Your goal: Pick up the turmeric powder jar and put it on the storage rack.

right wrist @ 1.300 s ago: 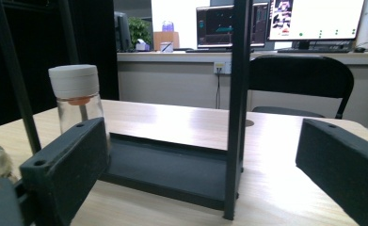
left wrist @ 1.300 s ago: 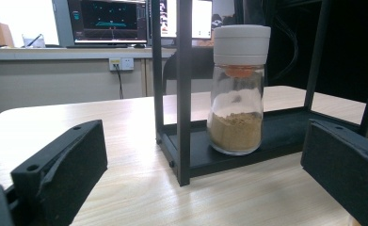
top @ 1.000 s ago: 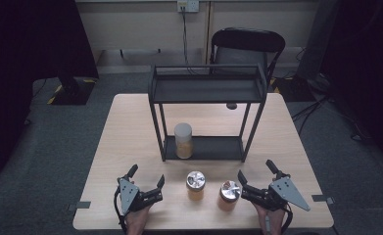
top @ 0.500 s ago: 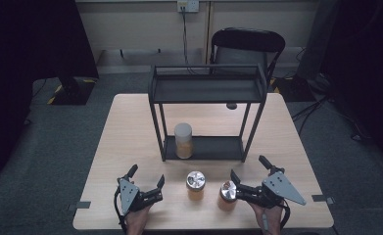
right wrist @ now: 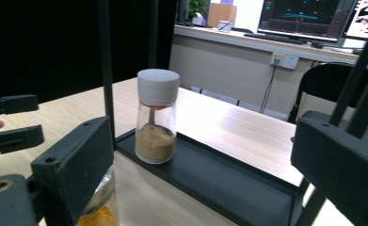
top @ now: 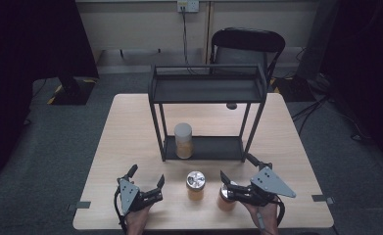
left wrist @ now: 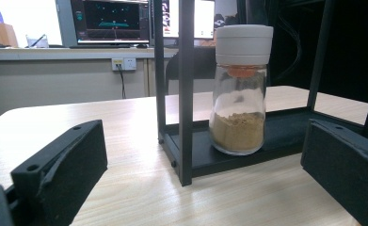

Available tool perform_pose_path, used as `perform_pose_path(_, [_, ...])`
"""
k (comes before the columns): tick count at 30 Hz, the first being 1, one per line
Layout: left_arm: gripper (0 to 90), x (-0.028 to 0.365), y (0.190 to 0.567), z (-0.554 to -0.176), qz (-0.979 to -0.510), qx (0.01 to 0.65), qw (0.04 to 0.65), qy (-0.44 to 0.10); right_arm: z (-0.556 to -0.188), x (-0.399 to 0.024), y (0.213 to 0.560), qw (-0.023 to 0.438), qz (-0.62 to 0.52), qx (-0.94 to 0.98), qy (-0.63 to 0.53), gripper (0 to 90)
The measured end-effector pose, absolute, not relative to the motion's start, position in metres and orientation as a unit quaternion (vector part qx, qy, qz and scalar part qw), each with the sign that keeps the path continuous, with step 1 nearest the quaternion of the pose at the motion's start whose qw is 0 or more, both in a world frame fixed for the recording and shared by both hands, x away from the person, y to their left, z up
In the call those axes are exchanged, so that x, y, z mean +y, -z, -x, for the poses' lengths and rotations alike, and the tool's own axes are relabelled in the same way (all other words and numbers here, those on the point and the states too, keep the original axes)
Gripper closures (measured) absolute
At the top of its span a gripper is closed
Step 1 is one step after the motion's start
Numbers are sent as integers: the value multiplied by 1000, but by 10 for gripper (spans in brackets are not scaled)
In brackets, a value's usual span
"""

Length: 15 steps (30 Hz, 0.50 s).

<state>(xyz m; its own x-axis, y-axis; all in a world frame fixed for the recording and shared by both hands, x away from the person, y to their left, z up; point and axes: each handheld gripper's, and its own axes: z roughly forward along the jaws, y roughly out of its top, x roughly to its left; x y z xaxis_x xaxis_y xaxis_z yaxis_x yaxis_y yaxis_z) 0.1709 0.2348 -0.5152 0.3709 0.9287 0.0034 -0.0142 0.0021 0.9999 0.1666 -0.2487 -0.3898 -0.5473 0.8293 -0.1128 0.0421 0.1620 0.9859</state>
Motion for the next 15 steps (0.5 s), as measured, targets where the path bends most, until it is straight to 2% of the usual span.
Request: perform_pose_path(15, [2, 234, 515, -171, -582, 394, 588, -401, -181, -240, 362, 317, -286, 730, -533, 85])
